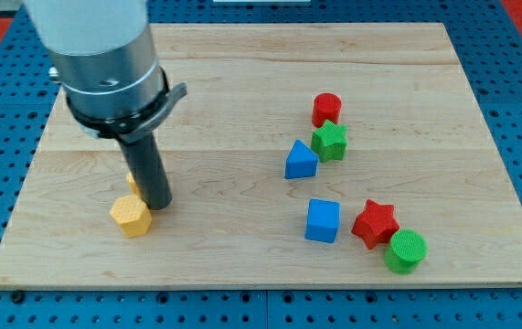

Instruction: Move the blue triangle towards the blue cube

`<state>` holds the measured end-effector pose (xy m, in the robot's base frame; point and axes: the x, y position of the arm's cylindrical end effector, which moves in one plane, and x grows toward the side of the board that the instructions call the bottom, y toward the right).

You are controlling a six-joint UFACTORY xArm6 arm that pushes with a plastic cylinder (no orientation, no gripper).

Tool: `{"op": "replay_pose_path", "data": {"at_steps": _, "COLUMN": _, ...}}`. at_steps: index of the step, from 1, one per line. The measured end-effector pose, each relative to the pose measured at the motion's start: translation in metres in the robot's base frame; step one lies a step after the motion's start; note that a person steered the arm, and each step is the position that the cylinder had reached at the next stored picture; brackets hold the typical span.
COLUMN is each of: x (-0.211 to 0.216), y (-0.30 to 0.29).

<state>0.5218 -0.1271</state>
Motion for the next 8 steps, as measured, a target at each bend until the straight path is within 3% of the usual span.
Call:
{"op": "replay_pose_path", "data": {"at_steps": 1, "x": -0.009, "y": 0.022}}
{"op": "replay_pose_path", "data": {"at_steps": 3, "x": -0.043, "y": -0.004}}
{"op": "replay_pose_path", "data": {"at_steps": 4, "x": -0.032, "y": 0.094}}
{"op": "replay_pose_path", "data": {"at_steps": 5, "x": -0.006, "y": 0.138}}
{"op": "replay_pose_path", "data": {"at_steps": 6, "x": -0.02, "y": 0.206}}
{"op": "replay_pose_path", "data": {"at_steps": 7, "x": -0.027, "y": 0.224}}
{"op": "replay_pose_path", "data": {"at_steps": 8, "x": -0.069, "y": 0.189}}
